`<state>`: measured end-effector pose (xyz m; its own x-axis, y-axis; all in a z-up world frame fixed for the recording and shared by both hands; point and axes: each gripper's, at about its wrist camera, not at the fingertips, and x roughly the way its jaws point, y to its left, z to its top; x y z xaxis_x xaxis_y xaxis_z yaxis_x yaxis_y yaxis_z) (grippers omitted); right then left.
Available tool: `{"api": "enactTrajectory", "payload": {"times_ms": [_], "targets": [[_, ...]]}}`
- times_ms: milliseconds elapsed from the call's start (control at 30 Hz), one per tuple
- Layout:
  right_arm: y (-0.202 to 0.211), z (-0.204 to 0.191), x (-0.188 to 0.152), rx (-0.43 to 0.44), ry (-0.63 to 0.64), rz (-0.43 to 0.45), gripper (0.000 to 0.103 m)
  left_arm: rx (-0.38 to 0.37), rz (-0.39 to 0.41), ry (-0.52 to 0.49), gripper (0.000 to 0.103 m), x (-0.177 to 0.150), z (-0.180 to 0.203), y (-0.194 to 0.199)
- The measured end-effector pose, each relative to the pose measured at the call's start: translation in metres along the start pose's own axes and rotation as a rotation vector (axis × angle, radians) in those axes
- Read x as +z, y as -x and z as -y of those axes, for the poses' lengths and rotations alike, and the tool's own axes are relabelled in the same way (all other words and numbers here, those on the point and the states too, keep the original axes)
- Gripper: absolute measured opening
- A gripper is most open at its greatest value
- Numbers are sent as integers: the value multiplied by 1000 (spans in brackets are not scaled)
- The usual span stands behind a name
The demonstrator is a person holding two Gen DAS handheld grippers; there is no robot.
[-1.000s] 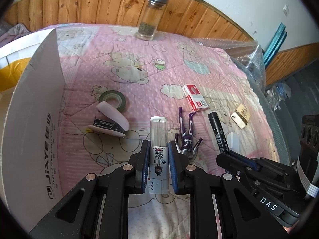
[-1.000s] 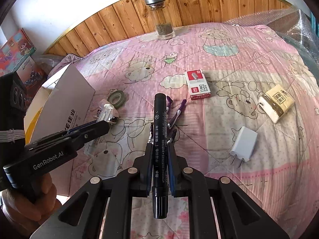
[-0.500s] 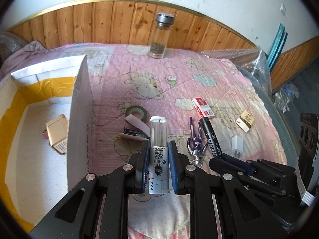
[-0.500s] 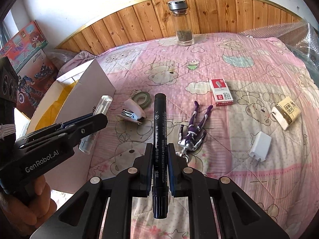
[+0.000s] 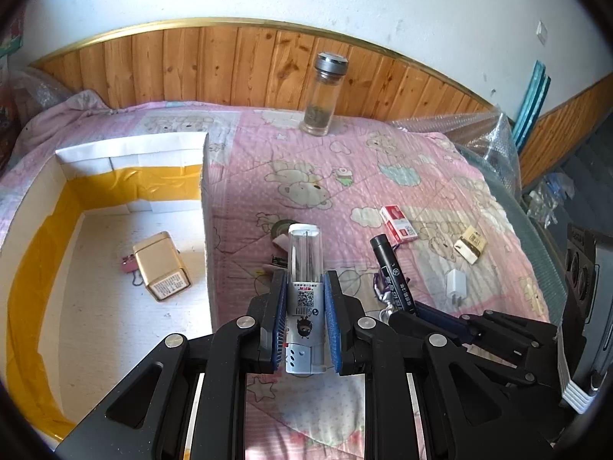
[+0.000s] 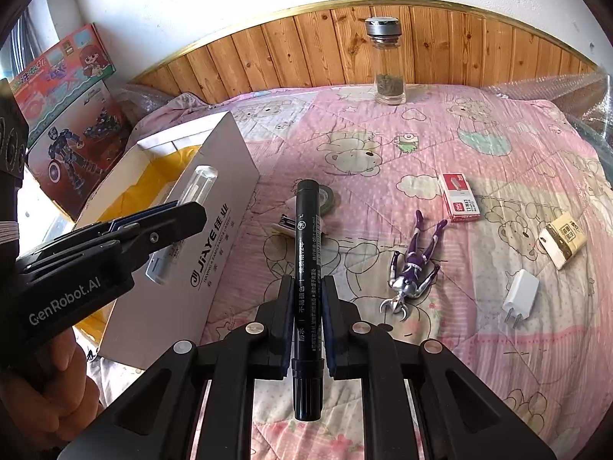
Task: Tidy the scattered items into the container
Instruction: 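Carry the marker and tube with both grippers over the white box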
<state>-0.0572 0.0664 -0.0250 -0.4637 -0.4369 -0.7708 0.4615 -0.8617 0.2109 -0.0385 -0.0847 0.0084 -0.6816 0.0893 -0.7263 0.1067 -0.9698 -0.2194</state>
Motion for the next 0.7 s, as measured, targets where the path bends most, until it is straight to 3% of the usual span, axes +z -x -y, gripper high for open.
{"api": "enactTrajectory", "payload": {"times_ms": [700], "targets": [[22, -74, 9, 12, 110, 58, 14, -30, 65, 93, 19, 9, -51, 48]]}}
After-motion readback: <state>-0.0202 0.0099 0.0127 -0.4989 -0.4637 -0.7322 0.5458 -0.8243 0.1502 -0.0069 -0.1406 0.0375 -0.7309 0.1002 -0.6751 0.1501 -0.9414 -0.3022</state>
